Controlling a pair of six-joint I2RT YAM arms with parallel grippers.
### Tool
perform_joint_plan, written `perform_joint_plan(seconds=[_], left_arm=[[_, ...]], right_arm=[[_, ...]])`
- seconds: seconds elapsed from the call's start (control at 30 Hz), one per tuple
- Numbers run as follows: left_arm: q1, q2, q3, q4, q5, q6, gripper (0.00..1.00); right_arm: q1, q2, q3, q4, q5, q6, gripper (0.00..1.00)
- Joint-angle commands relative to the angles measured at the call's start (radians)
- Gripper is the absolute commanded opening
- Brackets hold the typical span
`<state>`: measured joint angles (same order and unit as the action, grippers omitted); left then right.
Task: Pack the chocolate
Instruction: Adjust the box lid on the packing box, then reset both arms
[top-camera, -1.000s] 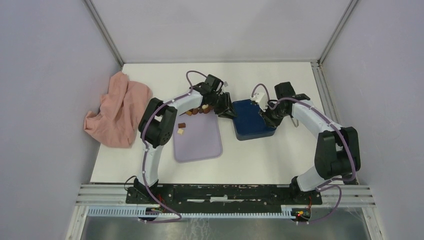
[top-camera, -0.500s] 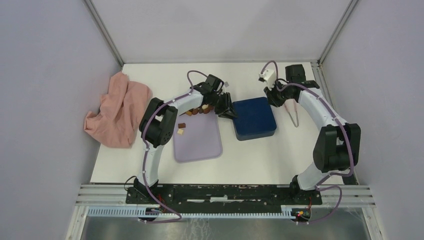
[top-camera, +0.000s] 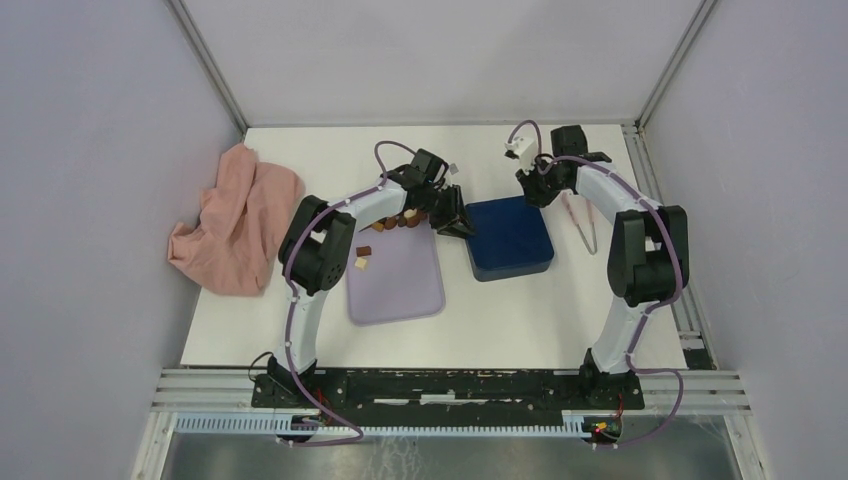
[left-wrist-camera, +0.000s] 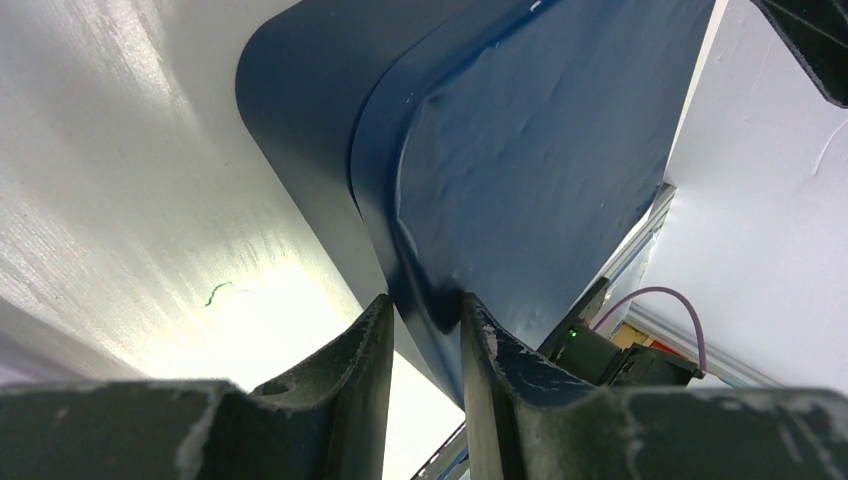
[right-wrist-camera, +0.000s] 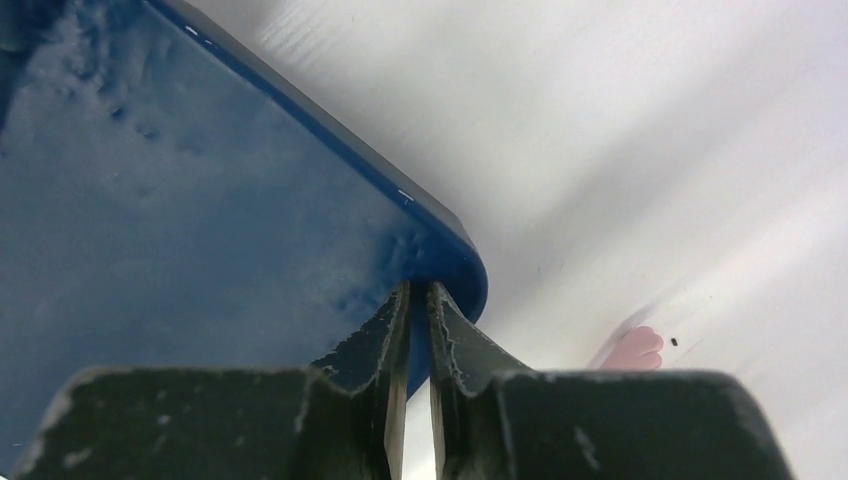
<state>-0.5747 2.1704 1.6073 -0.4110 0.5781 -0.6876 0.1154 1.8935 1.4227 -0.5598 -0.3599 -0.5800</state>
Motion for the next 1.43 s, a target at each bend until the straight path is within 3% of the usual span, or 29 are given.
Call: perform_joint_plan(seconds=[0.0,0.07,0.2,0.3,0.43,0.53,0.63,0.77,0.9,1.4], left_arm=[[-0.007,0.015,-0.005,-0.078,-0.049,0.066,0.37],[-0.006,0.004,0.027,-0.078,-0.043,0.061,0.4],[0.006,-0.074,0.089,-0.004,-0.048,0.021,0.58],[0.027,-0.196,0.093,0.079,-0.108,0.006,0.73],[0.062,-0.37,0.045,0.151,-0.225,0.067,0.77],[0.098,-0.508,-0.017,0.205,-0.318,0.1,0.84],[0.151,-0.618,-0.062,0.253,-0.339,0.091,0.99],[0.235,-0.69,-0.065,0.271,-0.254,0.043,1.0],[0.273,-0.721,-0.024,0.217,-0.204,0.039,1.0],[0.293,-0.88,-0.11,0.206,-0.24,0.062,1.0]], right_arm=[[-0.03,-0.009,-0.008,-0.09,0.0,-0.014,0.18],[-0.04,-0.047,0.055,-0.114,-0.093,-0.031,0.2],[-0.053,-0.145,0.159,-0.113,-0.187,-0.051,0.29],[-0.058,-0.22,0.188,-0.076,-0.169,-0.068,0.52],[-0.103,-0.331,0.167,0.012,-0.136,-0.038,0.97],[-0.159,-0.403,0.13,0.128,-0.058,0.164,0.98],[-0.168,-0.464,0.126,0.182,0.115,0.335,0.98],[-0.179,-0.496,0.191,0.114,0.126,0.387,0.98],[-0.18,-0.57,0.154,0.154,0.248,0.51,0.98],[-0.18,-0.659,0.07,0.183,0.198,0.509,0.98]])
